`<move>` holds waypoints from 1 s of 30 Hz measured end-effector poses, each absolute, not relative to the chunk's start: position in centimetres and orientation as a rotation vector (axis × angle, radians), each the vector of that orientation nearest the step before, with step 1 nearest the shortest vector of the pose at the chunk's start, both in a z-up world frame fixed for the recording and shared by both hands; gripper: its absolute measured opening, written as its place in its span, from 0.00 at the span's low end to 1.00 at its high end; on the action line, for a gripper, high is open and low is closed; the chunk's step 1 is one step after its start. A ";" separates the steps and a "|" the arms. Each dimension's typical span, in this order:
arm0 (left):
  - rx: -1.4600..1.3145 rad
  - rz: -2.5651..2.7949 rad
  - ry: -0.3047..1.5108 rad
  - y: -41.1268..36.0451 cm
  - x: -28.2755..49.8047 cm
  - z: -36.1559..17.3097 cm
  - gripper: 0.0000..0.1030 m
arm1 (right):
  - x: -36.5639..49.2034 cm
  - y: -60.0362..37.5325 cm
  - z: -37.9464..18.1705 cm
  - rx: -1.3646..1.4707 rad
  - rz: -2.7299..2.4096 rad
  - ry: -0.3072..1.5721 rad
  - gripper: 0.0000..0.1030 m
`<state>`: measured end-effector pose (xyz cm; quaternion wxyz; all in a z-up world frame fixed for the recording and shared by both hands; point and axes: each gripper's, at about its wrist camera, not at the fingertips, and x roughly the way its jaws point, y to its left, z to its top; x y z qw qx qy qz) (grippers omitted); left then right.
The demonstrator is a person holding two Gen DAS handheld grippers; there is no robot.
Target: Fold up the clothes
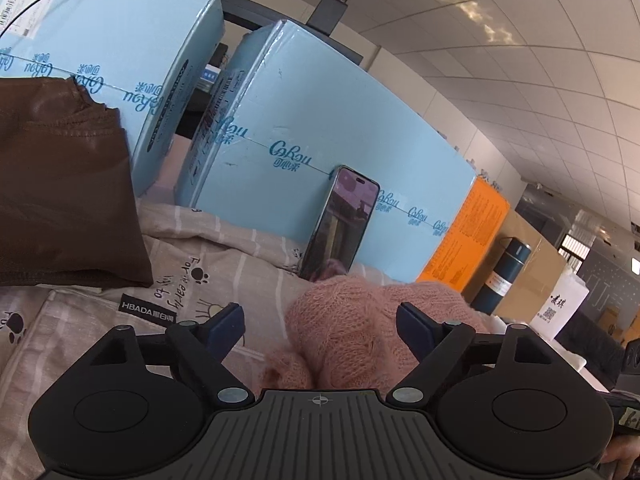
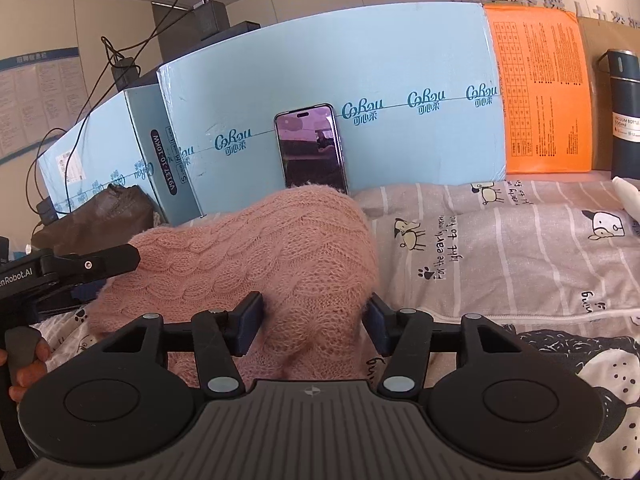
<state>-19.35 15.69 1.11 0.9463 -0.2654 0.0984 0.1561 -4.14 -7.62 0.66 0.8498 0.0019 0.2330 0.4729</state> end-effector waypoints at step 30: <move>-0.626 0.289 0.275 18.0 -19.6 -0.5 0.92 | -8.0 -2.1 -0.7 -0.189 1.210 0.439 0.23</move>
